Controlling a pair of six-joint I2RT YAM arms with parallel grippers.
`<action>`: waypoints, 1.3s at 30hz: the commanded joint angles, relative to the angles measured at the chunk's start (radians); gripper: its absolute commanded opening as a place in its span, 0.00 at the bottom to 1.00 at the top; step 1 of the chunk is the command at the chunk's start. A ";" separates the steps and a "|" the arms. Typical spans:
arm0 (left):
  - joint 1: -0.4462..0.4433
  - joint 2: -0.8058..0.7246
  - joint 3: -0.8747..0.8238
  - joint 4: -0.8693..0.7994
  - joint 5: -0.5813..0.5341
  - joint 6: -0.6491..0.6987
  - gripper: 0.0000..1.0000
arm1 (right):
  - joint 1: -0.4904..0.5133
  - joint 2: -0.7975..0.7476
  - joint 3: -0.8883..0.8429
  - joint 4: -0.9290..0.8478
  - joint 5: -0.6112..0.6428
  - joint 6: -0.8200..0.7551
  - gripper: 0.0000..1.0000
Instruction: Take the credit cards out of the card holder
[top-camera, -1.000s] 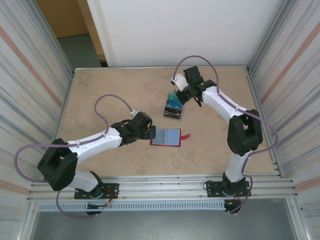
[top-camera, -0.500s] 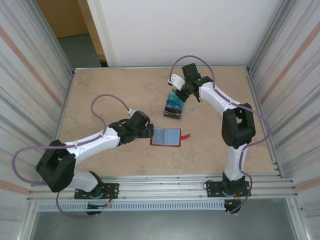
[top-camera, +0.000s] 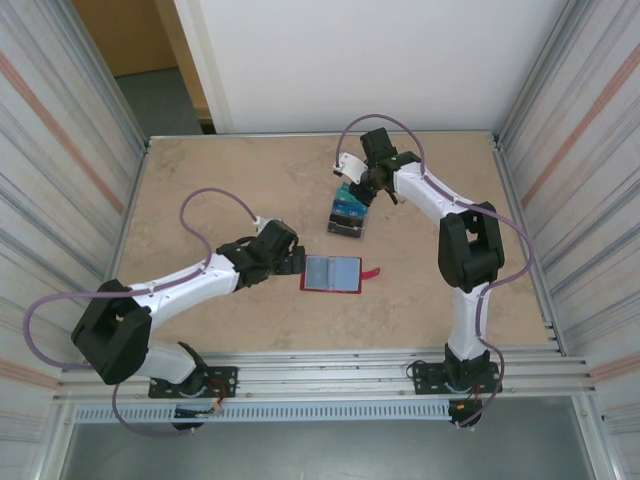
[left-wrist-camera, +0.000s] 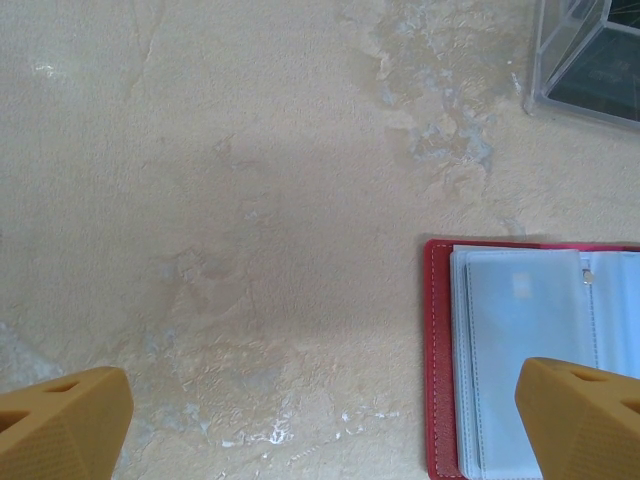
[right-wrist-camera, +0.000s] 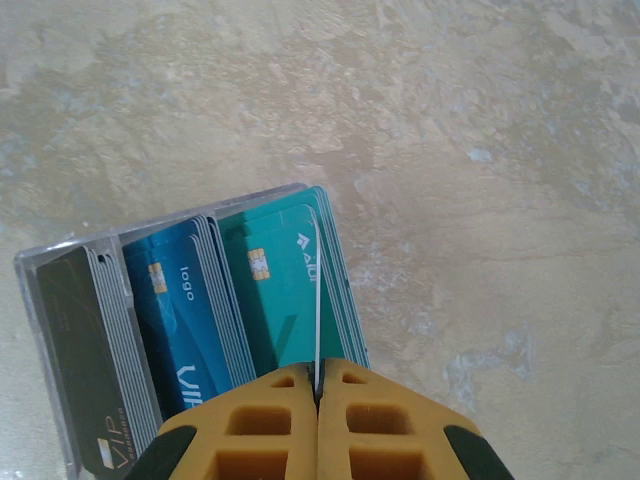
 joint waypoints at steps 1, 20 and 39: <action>0.008 -0.008 -0.003 -0.009 -0.009 -0.003 0.99 | -0.006 0.023 0.023 -0.038 -0.031 -0.030 0.00; 0.009 0.000 0.010 -0.009 -0.001 0.007 0.99 | 0.003 0.075 0.097 -0.092 0.017 -0.024 0.16; 0.018 -0.041 -0.012 -0.009 -0.015 -0.010 0.99 | 0.028 -0.124 -0.024 0.039 0.014 0.290 0.34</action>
